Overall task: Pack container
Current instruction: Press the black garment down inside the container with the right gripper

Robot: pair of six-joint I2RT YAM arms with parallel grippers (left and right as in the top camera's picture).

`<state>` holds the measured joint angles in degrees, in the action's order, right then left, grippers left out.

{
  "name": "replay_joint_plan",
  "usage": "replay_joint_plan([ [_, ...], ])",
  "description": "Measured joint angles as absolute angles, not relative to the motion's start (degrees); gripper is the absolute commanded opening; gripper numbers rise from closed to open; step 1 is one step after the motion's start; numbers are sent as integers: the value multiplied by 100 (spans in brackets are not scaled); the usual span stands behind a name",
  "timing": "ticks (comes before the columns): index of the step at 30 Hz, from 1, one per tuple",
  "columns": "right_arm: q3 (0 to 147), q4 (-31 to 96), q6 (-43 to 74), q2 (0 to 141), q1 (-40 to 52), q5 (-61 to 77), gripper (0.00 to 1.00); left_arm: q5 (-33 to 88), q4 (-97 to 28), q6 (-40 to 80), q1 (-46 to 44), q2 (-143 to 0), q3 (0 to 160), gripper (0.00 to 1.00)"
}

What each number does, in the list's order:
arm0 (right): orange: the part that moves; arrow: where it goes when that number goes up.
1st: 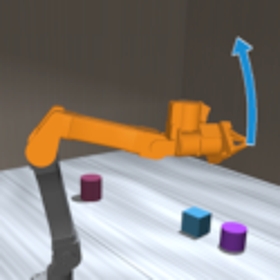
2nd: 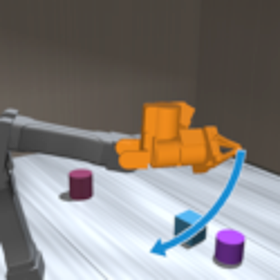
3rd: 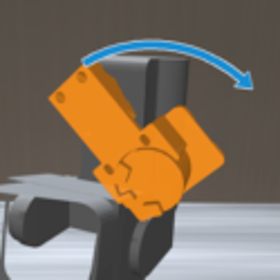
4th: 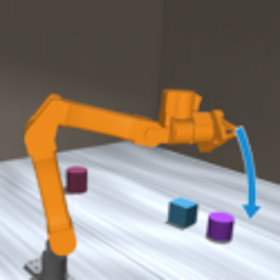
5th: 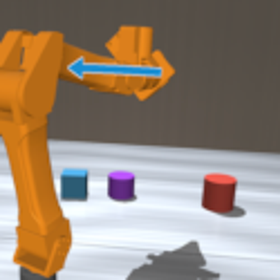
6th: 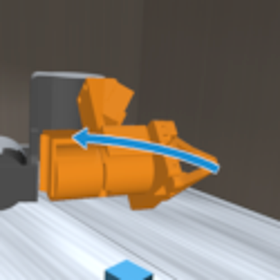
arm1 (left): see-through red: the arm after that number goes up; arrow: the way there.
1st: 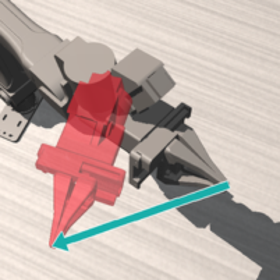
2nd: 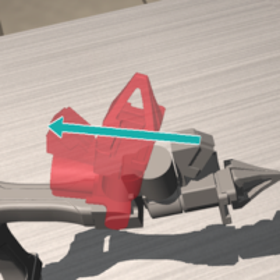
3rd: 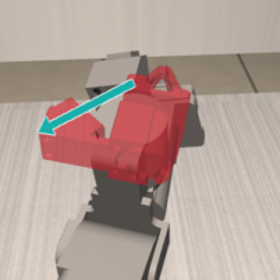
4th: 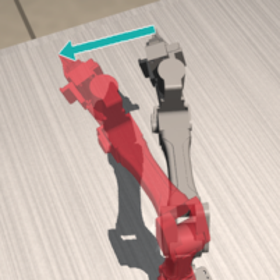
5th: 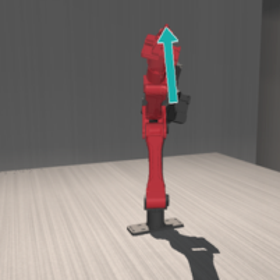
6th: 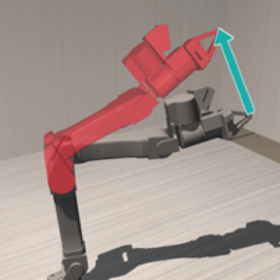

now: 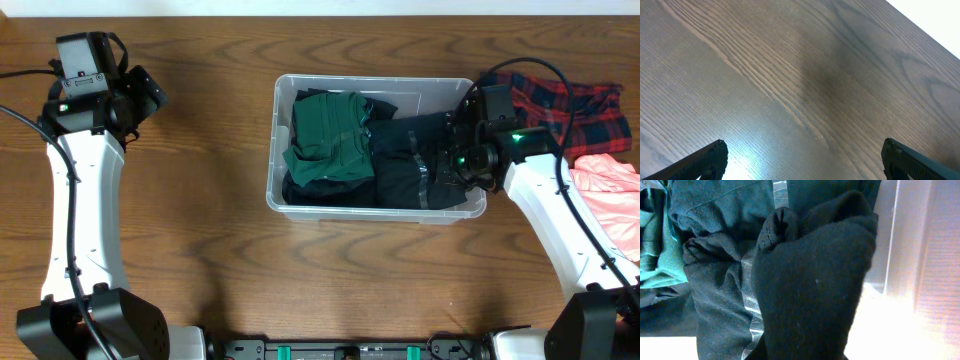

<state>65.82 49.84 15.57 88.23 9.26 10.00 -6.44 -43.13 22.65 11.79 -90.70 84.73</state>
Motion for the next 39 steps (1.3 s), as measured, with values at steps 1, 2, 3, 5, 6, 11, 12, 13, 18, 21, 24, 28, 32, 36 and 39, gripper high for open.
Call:
replay_joint_plan([
  [1, 6582, 4984, 1520, 8823, 926, 1000, 3, -644, -4313, 2265, 1179, -9070, 8473, 98],
  [2, 6582, 4984, 1483, 8823, 926, 1000, 3, -644, -4316, 2265, 1179, -9070, 8473, 98],
  [3, 6582, 4984, 1459, 8823, 926, 1000, 5, -644, -4313, 2265, 1179, -9070, 8473, 98],
  [5, 6582, 4982, 1424, 8823, 926, 1000, 25, -644, -4313, 2265, 1179, -9070, 8473, 98],
  [6, 6582, 4987, 1422, 8823, 926, 1002, 41, -644, -4313, 2265, 1179, -9070, 8473, 98],
  [11, 6580, 5002, 1205, 8823, 928, 1009, 60, -644, -4316, 2265, 1179, -9070, 8473, 98],
  [12, 6580, 4991, 1114, 8823, 928, 1009, 63, -644, -4316, 2265, 1179, -9070, 8473, 98],
  [13, 6580, 4980, 1039, 8823, 928, 1015, 66, -644, -4313, 2265, 1179, -9070, 8473, 98],
  [18, 6584, 4943, 556, 8823, 928, 932, 76, -644, -4313, 2265, 1179, -9070, 8473, 98],
  [21, 6606, 4947, 423, 8823, 928, 834, 79, -644, -4313, 2265, 1179, -9070, 8473, 98],
  [24, 6687, 4945, 336, 8823, 928, 781, 84, -644, -4313, 2265, 1179, -9070, 8473, 98],
  [28, 6834, 4971, 139, 8823, 928, 711, 90, -644, -4313, 2265, 1179, -9070, 8473, 98],
  [32, 7059, 5035, -67, 8823, 928, 655, 88, -644, -4313, 2265, 1179, -9070, 8473, 98],
  [36, 7271, 5203, -141, 8823, 928, 635, 83, -644, -4313, 2265, 1179, -9070, 8473, 98],
  [39, 7338, 5382, -172, 8823, 928, 631, 75, -644, -4313, 2265, 1179, -9070, 8473, 98],
])
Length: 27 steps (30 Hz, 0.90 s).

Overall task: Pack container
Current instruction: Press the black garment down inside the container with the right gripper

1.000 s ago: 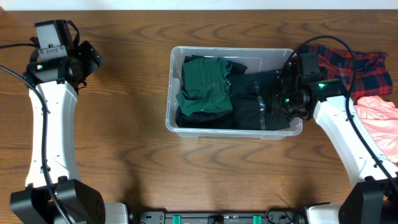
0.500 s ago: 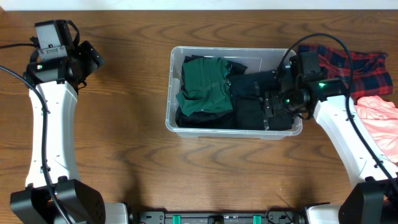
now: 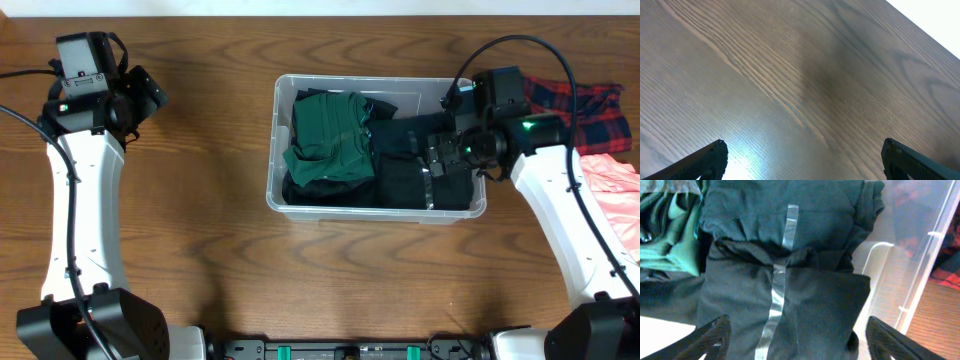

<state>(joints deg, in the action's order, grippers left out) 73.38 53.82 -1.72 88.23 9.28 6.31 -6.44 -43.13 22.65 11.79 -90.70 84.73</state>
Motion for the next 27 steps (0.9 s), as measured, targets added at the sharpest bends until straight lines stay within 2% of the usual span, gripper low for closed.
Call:
replay_joint_plan([
  [1, 7343, 5452, -167, 8823, 928, 628, 71, -644, -4313, 2265, 1179, -9070, 8473, 98],
  [3, 7345, 5577, -167, 8823, 928, 615, 57, -644, -4313, 2265, 1179, -9070, 8473, 98],
  [5, 7345, 5690, -141, 8823, 928, 598, 37, -644, -4313, 2265, 1179, -9070, 8473, 98],
  [7, 7345, 5795, -104, 8823, 928, 591, 26, -644, -4313, 2265, 1179, -9070, 8473, 98],
  [13, 7321, 5848, -27, 8823, 928, 589, 25, -644, -4313, 2265, 1179, -9070, 8473, 98],
  [20, 6788, 5266, 47, 8823, 928, 591, 21, -644, -4313, 2265, 1179, -9070, 8473, 98],
  [24, 6261, 4764, 196, 8823, 930, 598, 7, -646, -4313, 2265, 1179, -9070, 8473, 98],
  [27, 5846, 4464, 425, 8823, 928, 587, 4, -644, -4313, 2265, 1179, -9070, 8473, 98],
])
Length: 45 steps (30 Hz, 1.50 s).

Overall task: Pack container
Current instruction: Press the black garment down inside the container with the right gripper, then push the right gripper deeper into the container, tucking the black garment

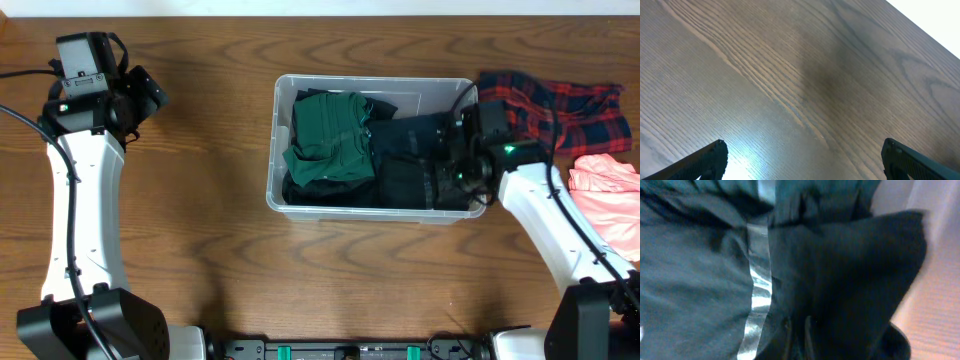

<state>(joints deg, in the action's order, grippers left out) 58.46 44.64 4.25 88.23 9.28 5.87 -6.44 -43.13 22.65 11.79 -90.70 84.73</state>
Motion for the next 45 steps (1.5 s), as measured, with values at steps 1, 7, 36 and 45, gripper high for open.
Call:
replay_joint_plan([
  [1, 5704, 4364, 495, 8823, 928, 582, 4, -644, -4313, 2265, 1179, -9070, 8473, 98],
  [7, 5426, 4025, 617, 8696, 928, 460, 4, -644, -4313, 2265, 1179, -9070, 8473, 98],
  [36, 7540, 5465, 593, 9373, 1603, 523, 1, -644, -4313, 2265, 1179, -9070, 8473, 98],
  [45, 7561, 5433, 563, 11021, 1614, 421, 1, -644, -4313, 2265, 1179, -9070, 8473, 98],
])
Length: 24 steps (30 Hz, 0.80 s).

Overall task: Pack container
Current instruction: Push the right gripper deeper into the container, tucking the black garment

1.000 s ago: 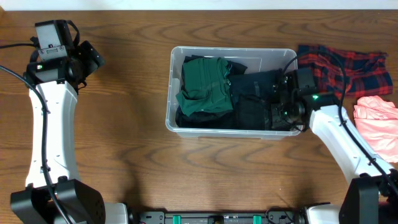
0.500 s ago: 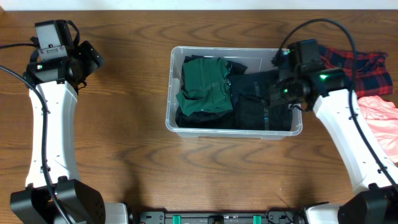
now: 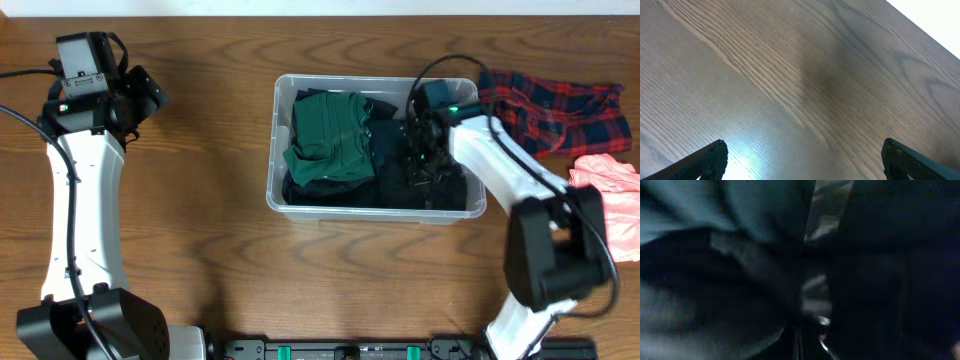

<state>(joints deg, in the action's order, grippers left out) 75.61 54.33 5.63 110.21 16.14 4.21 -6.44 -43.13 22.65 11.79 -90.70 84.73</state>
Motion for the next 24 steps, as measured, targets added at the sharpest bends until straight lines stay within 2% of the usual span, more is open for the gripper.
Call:
replay_joint_plan([
  [6, 7732, 5629, 504, 11087, 1603, 425, 1, -644, -4316, 2265, 1179, -9070, 8473, 98],
  [11, 8250, 6285, 427, 11034, 1597, 401, 1, -646, -4316, 2265, 1179, -9070, 8473, 98],
  [17, 8849, 6987, 357, 10444, 1597, 390, 1, -644, -4316, 2265, 1179, -9070, 8473, 98],
  [24, 8862, 7496, 336, 10269, 1597, 438, 1, -644, -4313, 2265, 1179, -9070, 8473, 98],
])
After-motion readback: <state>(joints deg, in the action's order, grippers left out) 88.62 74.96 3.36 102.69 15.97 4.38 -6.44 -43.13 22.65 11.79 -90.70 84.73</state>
